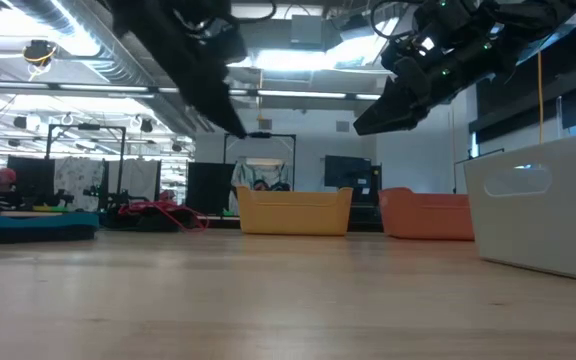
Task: Sort rubber bands into baskets
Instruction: Put the blue rubber band into the yellow bin
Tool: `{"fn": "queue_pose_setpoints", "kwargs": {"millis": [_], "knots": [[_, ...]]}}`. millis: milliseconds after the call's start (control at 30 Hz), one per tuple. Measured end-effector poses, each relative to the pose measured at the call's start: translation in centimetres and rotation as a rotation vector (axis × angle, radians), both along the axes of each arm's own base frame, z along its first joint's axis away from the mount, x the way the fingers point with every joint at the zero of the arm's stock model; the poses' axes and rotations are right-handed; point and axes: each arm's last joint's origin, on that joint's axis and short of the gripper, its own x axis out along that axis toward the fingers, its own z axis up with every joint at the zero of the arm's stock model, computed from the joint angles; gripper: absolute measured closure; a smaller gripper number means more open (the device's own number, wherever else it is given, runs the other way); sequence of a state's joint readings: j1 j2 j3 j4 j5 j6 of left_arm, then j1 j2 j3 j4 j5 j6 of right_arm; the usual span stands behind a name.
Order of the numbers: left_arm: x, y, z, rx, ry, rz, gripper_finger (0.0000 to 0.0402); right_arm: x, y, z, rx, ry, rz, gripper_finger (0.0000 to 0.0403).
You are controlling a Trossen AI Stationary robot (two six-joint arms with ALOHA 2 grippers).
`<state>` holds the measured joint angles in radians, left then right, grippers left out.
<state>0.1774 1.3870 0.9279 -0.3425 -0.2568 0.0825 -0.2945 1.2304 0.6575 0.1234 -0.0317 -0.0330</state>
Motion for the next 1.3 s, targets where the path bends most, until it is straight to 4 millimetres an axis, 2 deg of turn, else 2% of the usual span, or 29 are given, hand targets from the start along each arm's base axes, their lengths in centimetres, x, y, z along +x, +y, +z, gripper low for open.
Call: {"fn": "queue_pose_setpoints", "kwargs": {"millis": [167, 333, 467, 667, 933, 1300], "knots": [[-1.9, -2.6, 0.2, -0.122, 0.087, 0.044, 0.0259, 0.0, 0.0, 0.0, 0.002, -0.001, 0.003, 0.0189], [-3.8, -4.1, -0.9, -0.252, 0.247, 0.207, 0.0261, 0.0, 0.0, 0.0, 0.003, -0.002, 0.004, 0.0189], [-5.3, -4.5, -2.4, -0.315, 0.350, 0.370, 0.0261, 0.0, 0.0, 0.0, 0.003, -0.002, 0.004, 0.0189], [-7.3, -4.9, -4.4, -0.340, 0.453, 0.514, 0.0261, 0.0, 0.0, 0.0, 0.010, -0.005, 0.001, 0.0189], [-9.3, -5.2, -7.0, -0.426, 0.576, 0.568, 0.0261, 0.0, 0.0, 0.0, 0.010, -0.005, 0.001, 0.0189], [-10.0, -5.3, -8.3, -0.454, 0.602, 0.569, 0.0261, 0.0, 0.0, 0.0, 0.010, -0.005, 0.001, 0.0189]]}}
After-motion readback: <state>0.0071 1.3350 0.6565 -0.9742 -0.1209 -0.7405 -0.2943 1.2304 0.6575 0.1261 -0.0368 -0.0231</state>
